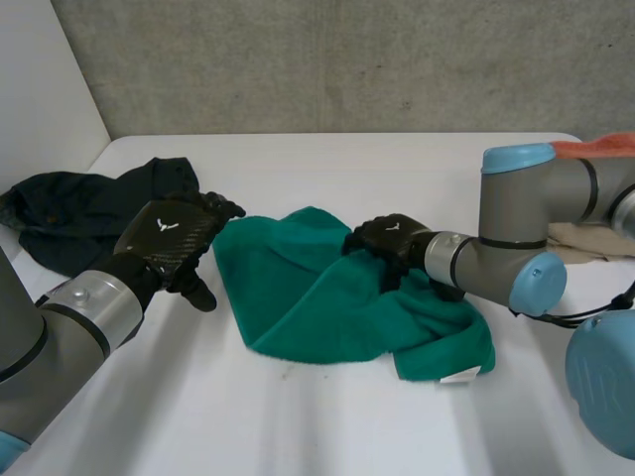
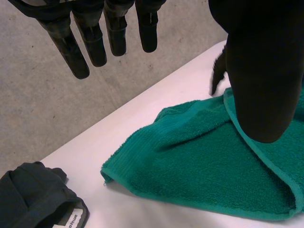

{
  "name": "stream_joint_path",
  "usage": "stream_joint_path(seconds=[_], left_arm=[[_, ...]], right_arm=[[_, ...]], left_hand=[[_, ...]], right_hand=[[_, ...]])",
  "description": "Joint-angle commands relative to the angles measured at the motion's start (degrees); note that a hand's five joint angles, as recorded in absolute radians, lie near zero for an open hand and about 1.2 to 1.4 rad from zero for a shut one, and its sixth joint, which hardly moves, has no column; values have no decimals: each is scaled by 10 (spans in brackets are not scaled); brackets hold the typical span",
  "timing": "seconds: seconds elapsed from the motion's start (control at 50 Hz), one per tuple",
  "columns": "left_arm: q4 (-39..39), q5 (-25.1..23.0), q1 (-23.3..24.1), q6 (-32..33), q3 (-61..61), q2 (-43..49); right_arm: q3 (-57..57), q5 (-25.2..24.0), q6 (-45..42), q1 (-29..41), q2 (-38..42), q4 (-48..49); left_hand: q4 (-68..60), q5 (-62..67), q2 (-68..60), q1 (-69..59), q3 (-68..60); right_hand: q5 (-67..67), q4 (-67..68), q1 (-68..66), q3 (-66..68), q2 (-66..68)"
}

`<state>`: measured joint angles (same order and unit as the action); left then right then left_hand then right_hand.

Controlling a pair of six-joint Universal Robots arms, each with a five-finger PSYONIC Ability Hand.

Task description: Fold the laundry.

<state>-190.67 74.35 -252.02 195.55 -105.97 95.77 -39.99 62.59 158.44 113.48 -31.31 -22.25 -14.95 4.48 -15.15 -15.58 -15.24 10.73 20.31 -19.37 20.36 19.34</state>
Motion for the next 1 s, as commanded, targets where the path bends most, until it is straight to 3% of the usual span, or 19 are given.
stream_joint_path(seconds=[0.02,0.04,0.06,0.16,0.34,0.5,0.64,0.78,1.0], left_arm=[[-1,-1,-5,0,1,7],[-3,-1,-6,0,1,7],[-4,-1,-6,0,1,7],[-15,0,-8,0,1,7],[-30,-1,-31,3,14,20],[-32,-18,-25,6,46,121],[-31,-50,-18,-1,98,202],[-24,-51,31,-31,148,258],[-51,-53,74,-170,154,266]], right_arm=[[-1,2,-1,10,2,6],[-1,6,-2,10,-1,7],[-1,8,-3,10,-2,7],[-19,18,-17,10,-34,12],[-118,30,-60,10,-262,58],[-207,31,-59,12,-409,95],[-224,33,-37,24,-467,95],[-241,44,11,24,-517,99],[-260,57,57,56,-496,97]], left_hand=[[-3,8,-1,3,0],[-3,8,-1,3,0],[-3,8,-1,3,0],[-1,6,1,5,2],[10,-6,12,17,13],[29,-24,31,35,32],[27,-22,29,33,30],[25,-21,27,32,28],[37,-33,39,44,40]], right_hand=[[401,405,-414,405,415],[561,566,-575,565,575],[592,597,-606,596,606],[593,597,-606,596,607],[593,597,-606,596,607],[593,597,-606,596,607],[593,597,-606,596,607],[593,597,-606,596,607],[593,597,-606,596,607]])
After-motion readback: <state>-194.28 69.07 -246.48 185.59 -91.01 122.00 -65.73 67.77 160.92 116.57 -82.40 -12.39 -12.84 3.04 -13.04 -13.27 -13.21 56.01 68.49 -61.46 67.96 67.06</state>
